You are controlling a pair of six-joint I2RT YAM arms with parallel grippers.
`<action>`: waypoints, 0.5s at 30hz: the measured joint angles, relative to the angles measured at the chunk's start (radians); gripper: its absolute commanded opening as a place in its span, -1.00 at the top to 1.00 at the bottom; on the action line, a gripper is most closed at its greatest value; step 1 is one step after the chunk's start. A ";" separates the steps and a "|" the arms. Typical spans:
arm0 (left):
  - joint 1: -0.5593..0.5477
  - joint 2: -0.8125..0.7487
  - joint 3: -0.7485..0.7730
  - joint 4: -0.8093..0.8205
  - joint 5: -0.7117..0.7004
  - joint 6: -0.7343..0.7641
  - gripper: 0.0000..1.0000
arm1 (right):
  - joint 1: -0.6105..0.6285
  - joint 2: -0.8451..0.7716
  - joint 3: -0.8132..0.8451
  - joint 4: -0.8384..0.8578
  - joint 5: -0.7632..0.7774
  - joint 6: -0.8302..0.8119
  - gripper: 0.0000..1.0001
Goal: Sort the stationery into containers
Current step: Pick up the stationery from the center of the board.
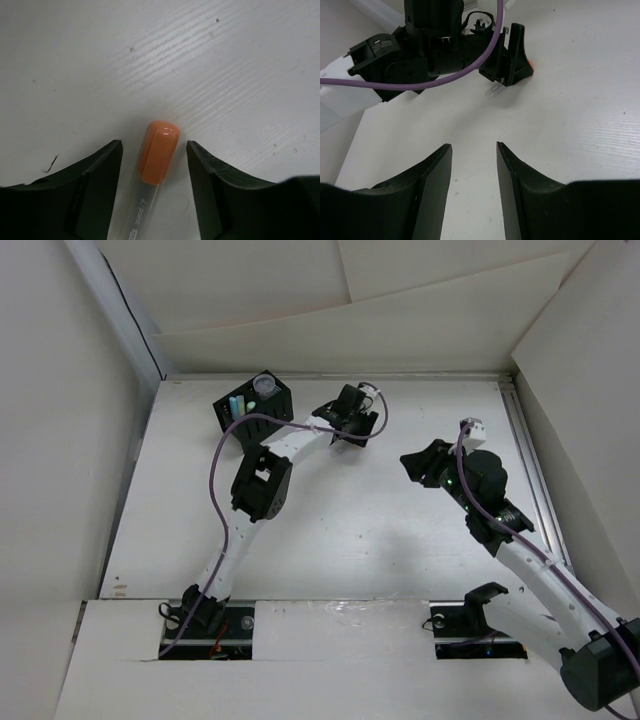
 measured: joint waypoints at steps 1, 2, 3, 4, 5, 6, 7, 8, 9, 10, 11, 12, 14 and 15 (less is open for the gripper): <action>0.000 0.001 0.006 -0.010 0.003 0.003 0.12 | 0.000 -0.003 0.000 0.000 0.000 0.000 0.06; 0.000 0.002 0.009 -0.018 0.003 0.005 0.17 | 0.000 -0.005 0.000 0.000 0.000 0.000 0.06; 0.000 0.002 0.011 -0.025 0.003 0.006 0.20 | 0.000 -0.005 0.000 0.001 0.000 0.000 0.06; 0.000 0.004 0.014 -0.031 0.003 0.009 0.26 | 0.000 -0.005 0.000 0.000 0.000 0.000 0.06; 0.000 0.006 0.020 -0.038 0.003 0.010 0.31 | 0.000 -0.005 0.000 0.000 0.000 0.000 0.06; 0.000 0.010 0.025 -0.041 0.003 0.010 0.40 | 0.000 -0.005 0.000 0.000 0.000 0.000 0.06; 0.000 0.014 0.031 -0.041 0.002 0.012 0.50 | 0.000 -0.005 0.000 0.000 0.000 0.000 0.06; 0.000 0.016 0.034 -0.039 0.001 0.014 0.62 | 0.000 -0.005 0.000 0.000 0.000 0.000 0.06; 0.000 0.016 0.034 -0.039 0.000 0.013 0.66 | 0.000 -0.005 0.000 0.000 0.000 0.000 0.06; 0.000 0.016 0.031 -0.035 0.001 0.013 0.70 | 0.000 -0.005 0.000 0.000 0.000 0.000 0.06; 0.000 0.014 0.022 -0.024 -0.002 0.010 0.74 | 0.000 -0.005 0.000 0.000 0.000 0.000 0.06; 0.000 0.006 0.006 -0.007 -0.004 0.006 0.80 | 0.000 -0.005 0.000 0.000 0.000 0.000 0.06; 0.000 -0.020 -0.045 0.026 -0.015 -0.010 0.80 | 0.000 -0.005 0.000 0.000 0.000 0.000 0.06; 0.000 -0.039 -0.078 0.041 -0.021 -0.023 0.80 | 0.000 -0.005 0.000 0.000 0.000 0.000 0.06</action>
